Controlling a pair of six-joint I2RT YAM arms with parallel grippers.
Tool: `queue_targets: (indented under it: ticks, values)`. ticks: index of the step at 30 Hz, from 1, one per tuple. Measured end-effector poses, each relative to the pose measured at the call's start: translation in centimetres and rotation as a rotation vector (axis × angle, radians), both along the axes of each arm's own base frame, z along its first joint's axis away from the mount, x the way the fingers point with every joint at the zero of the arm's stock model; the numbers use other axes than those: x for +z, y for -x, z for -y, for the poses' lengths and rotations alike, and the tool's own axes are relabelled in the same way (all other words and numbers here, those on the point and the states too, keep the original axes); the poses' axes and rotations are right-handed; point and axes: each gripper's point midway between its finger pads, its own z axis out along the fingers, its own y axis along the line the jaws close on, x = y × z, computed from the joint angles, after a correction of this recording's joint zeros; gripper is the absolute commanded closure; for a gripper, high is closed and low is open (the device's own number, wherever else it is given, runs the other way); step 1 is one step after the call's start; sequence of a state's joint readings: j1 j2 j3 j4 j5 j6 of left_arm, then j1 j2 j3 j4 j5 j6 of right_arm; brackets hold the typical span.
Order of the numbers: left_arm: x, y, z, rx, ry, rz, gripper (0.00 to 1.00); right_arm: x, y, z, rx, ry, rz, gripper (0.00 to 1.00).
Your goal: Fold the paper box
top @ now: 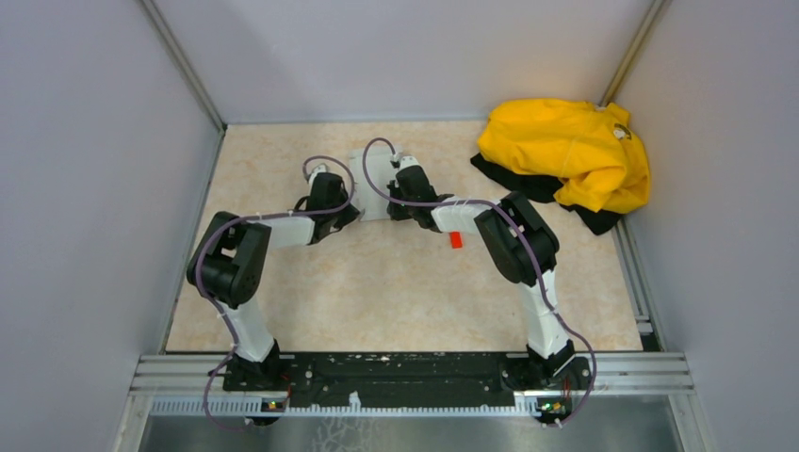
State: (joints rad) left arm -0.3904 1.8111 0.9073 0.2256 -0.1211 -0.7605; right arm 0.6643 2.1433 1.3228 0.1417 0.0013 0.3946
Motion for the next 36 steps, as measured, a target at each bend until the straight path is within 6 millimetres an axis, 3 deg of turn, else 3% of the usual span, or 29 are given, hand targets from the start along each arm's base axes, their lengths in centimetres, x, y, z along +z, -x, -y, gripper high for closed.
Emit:
queue_targets:
  ticks: [15, 24, 36]
  values:
    - [0.0, -0.9, 1.5, -0.02, 0.009, 0.007, 1.0, 0.0, 0.0, 0.0, 0.0, 0.0, 0.0, 1.0]
    - [-0.2, -0.4, 3.3, -0.051, 0.016, 0.011, 1.0, 0.0, -0.1, -0.1, 0.001, -0.003, 0.003, 1.0]
    - [-0.6, 0.6, 3.4, -0.037, 0.08, 0.078, 1.0, 0.1, -0.1, -0.1, 0.002, -0.009, 0.009, 1.0]
